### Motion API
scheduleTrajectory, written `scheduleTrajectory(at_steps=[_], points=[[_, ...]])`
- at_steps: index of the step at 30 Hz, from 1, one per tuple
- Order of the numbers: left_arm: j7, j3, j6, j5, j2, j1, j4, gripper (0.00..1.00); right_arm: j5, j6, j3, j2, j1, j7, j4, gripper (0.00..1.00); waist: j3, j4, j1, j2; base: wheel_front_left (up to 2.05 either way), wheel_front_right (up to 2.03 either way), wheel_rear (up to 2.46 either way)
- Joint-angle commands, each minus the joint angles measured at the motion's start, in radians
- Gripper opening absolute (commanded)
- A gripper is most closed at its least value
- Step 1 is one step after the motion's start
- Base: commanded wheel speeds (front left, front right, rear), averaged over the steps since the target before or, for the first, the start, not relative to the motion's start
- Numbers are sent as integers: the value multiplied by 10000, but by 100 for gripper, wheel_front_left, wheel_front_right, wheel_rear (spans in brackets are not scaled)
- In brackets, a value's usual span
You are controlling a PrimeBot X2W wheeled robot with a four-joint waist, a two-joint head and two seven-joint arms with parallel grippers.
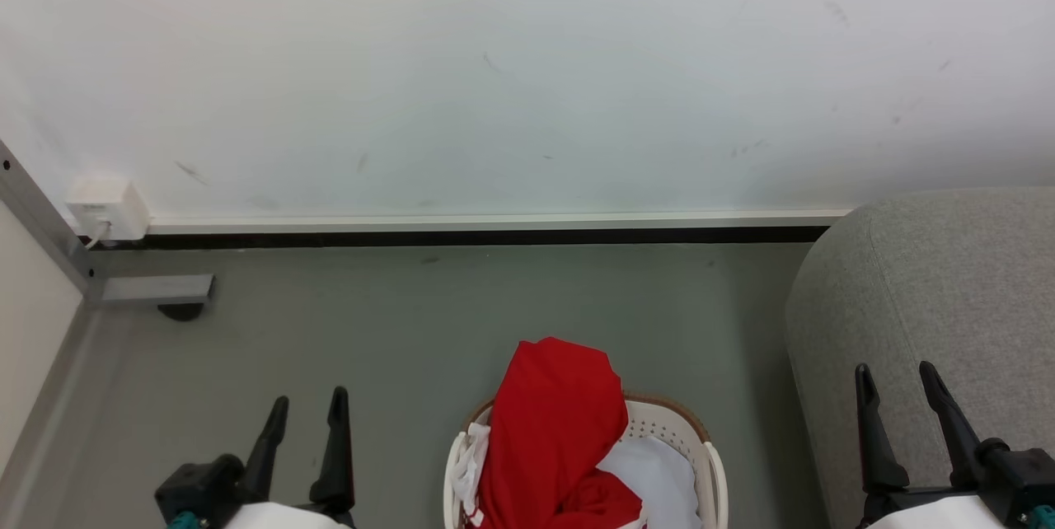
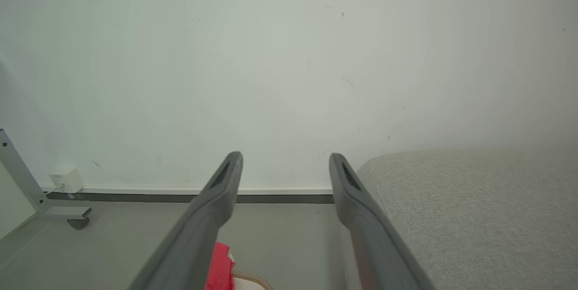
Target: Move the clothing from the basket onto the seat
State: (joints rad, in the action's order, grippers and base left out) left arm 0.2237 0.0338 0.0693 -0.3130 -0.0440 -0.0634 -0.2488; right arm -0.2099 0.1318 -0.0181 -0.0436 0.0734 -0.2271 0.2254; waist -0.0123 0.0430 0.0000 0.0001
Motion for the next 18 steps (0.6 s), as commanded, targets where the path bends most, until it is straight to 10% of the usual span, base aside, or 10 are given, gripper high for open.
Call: scheduleTrajectory(at_steps=[1, 18], points=[[118, -14, -51, 204, -88, 19, 55, 100, 217, -18, -45, -89, 40, -61, -23, 100, 1, 1, 0, -1, 0, 0, 0], [406, 141, -55, 1373, -99, 58, 61, 100, 1277, -20, -71, -100, -24, -381, 54, 100, 8, 32, 0, -1, 0, 0, 0]])
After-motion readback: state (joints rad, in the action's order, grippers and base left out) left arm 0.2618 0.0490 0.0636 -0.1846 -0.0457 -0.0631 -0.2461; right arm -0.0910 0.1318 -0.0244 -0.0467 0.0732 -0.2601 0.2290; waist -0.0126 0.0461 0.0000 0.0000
